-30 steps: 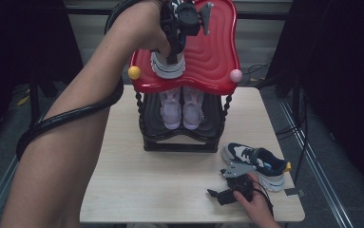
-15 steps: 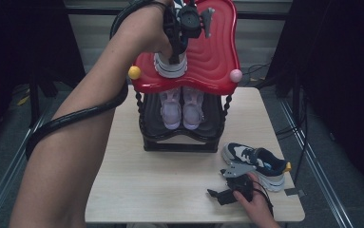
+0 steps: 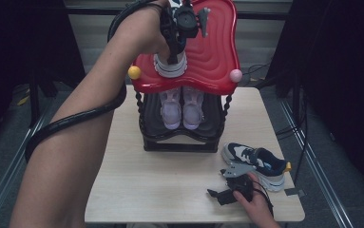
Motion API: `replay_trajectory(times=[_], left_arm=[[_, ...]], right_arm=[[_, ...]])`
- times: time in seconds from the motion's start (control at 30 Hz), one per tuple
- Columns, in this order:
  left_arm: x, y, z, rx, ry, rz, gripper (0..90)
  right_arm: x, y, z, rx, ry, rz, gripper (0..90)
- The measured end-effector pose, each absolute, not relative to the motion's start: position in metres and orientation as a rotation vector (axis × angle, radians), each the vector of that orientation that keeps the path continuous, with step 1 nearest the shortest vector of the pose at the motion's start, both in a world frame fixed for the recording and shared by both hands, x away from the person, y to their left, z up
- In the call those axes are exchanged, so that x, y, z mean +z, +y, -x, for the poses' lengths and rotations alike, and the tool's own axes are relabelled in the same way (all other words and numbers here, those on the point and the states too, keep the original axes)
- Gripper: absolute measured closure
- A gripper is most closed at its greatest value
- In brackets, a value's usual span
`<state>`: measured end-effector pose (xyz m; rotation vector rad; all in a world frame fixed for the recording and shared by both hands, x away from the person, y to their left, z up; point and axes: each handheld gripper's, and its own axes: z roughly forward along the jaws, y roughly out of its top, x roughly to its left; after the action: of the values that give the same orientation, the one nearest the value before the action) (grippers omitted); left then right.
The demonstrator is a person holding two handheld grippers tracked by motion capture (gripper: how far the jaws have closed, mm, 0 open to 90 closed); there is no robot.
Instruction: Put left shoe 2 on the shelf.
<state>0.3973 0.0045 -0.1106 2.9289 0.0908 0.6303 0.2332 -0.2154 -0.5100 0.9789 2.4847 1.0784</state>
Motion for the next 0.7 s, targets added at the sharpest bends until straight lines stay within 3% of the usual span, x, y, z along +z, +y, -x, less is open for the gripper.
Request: replay_trajectory(times=[0.7], left_arm=[[-0.1092,0.0075,-0.3974,0.628,0.123,-2.933,66.0]], right_arm=[[-0.5100,-0.2154,-0.2332,1.079,2.484,-0.979,11.2]])
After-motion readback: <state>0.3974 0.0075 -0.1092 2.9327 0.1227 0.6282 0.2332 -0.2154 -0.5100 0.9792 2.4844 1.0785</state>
